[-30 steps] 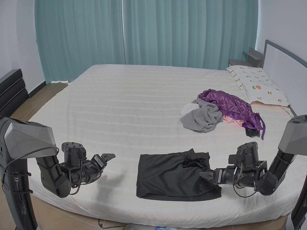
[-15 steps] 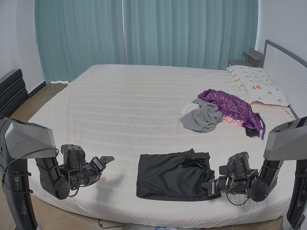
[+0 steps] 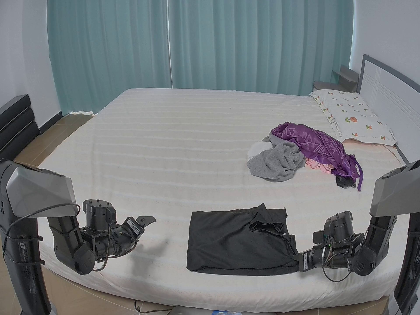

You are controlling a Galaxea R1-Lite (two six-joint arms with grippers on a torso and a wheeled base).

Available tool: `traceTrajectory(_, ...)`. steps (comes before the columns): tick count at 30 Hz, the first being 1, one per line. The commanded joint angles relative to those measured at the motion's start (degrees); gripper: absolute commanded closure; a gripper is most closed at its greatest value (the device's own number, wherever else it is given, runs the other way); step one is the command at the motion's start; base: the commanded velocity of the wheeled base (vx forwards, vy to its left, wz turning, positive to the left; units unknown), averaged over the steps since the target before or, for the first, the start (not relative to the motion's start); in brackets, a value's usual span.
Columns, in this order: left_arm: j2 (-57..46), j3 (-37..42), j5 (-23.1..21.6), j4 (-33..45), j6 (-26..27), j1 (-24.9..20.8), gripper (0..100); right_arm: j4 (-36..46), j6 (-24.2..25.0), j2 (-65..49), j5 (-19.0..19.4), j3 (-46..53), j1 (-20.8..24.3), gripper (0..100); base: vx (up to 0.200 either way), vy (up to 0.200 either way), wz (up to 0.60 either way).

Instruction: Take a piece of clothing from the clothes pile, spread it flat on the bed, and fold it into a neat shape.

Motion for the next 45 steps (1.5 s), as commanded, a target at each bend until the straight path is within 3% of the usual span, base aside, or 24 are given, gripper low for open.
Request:
traceTrajectory(1,0.1,0.0,0.1,0.0,0.0,0.0,0,0.0,-1.0,-0.1,0.0,0.7,-1.3,100,0.0,0.0,0.0)
traceTrajectory(4,0.1,0.0,0.1,0.0,0.0,0.0,0,0.6,-1.3,-0.5,-0.9,0.4,-1.4,100,0.0,0.0,0.0)
traceTrajectory(5,0.1,0.0,0.1,0.0,0.0,0.0,0,0.4,-1.1,-0.9,-1.3,0.0,-1.4,0,0.0,0.0,0.0)
traceTrajectory(9,0.1,0.0,0.1,0.0,0.0,0.0,0,0.0,-0.2,-4.0,-1.0,-0.2,-1.1,0,0.0,0.0,0.0)
traceTrajectory(16,0.0,0.0,0.1,0.0,0.0,0.0,0,0.6,14.6,-6.6,-1.3,-8.5,5.9,0,0.0,0.0,0.0)
traceTrajectory(20,-0.2,0.8,0.1,0.0,0.0,0.0,0,1.2,18.7,-4.3,-1.6,-12.8,9.5,0,0.0,0.0,0.0)
traceTrajectory(25,0.2,0.9,0.2,-1.0,0.0,0.0,0,11.1,23.5,-2.5,-2.9,-22.3,11.4,0,0.0,0.0,0.0)
traceTrajectory(27,0.4,1.4,0.3,-3.0,0.0,0.0,0,16.0,29.9,-1.3,-2.6,-27.4,13.6,0,0.0,0.0,0.0)
traceTrajectory(29,0.5,2.0,0.4,-4.6,0.0,0.0,0,18.1,33.1,1.0,-1.5,-30.7,15.6,0,0.0,0.0,0.0)
traceTrajectory(38,0.9,2.1,0.4,-4.9,0.0,0.0,0,19.1,33.1,7.8,-1.9,-36.0,16.4,0,0.0,0.0,0.0)
traceTrajectory(43,0.9,2.1,0.4,-4.9,0.0,-0.1,0,22.3,32.9,10.5,-2.7,-42.0,11.3,0,0.0,0.0,0.0)
traceTrajectory(45,0.9,2.1,0.4,-4.9,0.0,0.0,0,24.6,30.2,10.1,-3.4,-44.1,5.4,0,0.0,0.0,0.0)
